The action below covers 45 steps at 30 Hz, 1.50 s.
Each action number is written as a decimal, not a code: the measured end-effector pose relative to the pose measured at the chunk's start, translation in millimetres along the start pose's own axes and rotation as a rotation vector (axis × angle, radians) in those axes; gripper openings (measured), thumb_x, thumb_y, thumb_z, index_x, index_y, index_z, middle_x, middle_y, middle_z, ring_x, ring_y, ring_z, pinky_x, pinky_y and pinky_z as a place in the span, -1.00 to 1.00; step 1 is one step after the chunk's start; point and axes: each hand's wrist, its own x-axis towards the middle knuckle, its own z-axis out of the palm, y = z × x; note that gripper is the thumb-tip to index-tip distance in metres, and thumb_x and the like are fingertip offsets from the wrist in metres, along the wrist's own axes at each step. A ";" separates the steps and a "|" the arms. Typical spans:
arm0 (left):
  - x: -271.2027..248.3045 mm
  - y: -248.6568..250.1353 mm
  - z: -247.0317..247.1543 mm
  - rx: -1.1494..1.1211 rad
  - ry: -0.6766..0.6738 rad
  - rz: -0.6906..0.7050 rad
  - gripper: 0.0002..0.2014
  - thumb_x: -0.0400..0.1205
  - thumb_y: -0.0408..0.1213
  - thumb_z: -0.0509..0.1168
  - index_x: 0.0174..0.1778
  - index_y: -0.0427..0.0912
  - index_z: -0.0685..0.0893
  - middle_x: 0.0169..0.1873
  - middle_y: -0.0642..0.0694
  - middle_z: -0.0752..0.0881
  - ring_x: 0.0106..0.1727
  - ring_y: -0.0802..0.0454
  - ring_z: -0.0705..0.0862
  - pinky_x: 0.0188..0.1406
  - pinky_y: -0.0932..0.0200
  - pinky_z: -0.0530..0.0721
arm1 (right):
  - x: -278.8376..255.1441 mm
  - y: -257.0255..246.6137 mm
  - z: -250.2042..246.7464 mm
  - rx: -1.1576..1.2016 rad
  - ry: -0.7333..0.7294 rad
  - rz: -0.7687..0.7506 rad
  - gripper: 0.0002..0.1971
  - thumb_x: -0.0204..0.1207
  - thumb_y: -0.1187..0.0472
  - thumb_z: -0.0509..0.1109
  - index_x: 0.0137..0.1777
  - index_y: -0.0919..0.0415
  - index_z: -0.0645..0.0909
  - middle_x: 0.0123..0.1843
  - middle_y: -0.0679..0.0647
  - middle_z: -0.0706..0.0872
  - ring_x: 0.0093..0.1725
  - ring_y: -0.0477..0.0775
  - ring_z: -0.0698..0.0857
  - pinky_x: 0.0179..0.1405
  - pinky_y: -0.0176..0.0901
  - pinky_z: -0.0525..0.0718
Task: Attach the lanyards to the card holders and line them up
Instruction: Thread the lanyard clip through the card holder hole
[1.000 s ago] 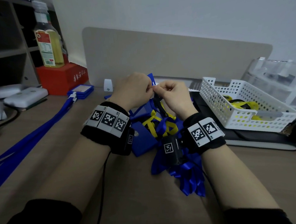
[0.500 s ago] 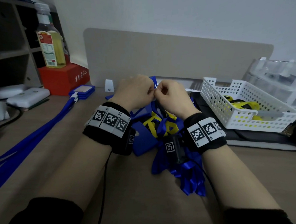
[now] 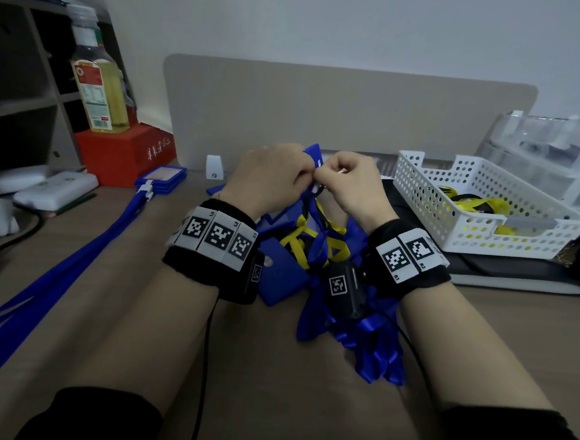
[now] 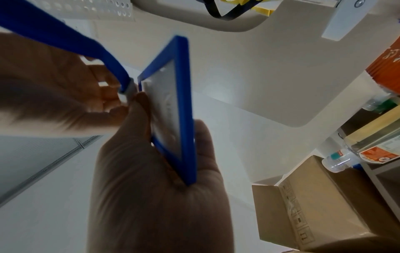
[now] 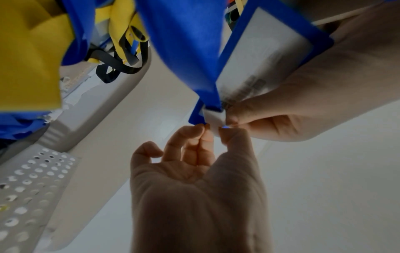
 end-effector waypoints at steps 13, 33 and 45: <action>-3.5 2.3 -3.2 -0.221 -0.041 -0.007 -0.60 0.66 -0.25 0.28 0.36 0.03 0.29 -0.33 0.05 0.59 -0.32 0.08 0.62 -0.39 0.18 0.58 | 7.0 7.1 -9.7 0.375 0.077 0.213 -0.75 0.47 0.41 0.29 -0.41 0.17 0.49 -0.40 0.04 0.53 -0.49 -0.14 0.45 -0.66 -0.45 0.34; -1.4 -1.2 -1.2 0.134 0.004 0.052 -0.80 0.72 -0.17 0.16 0.17 -0.06 0.62 -0.15 -0.15 0.74 -0.14 -0.20 0.66 -0.28 0.01 0.49 | 7.9 9.0 -8.8 0.234 0.022 0.298 -0.89 0.46 0.23 0.34 -0.29 0.10 0.52 -0.36 -0.06 0.57 -0.55 -0.16 0.45 -0.55 -0.27 0.14; -1.6 -10.3 -0.5 0.044 0.121 -0.026 -0.78 0.71 -0.14 0.18 0.15 0.06 0.71 -0.07 -0.05 0.77 -0.02 -0.19 0.66 0.00 0.07 0.41 | 6.5 4.0 -4.8 0.377 -0.027 0.308 -0.89 0.49 0.27 0.39 -0.26 0.13 0.66 -0.36 -0.07 0.64 -0.50 -0.12 0.46 -0.47 -0.22 0.18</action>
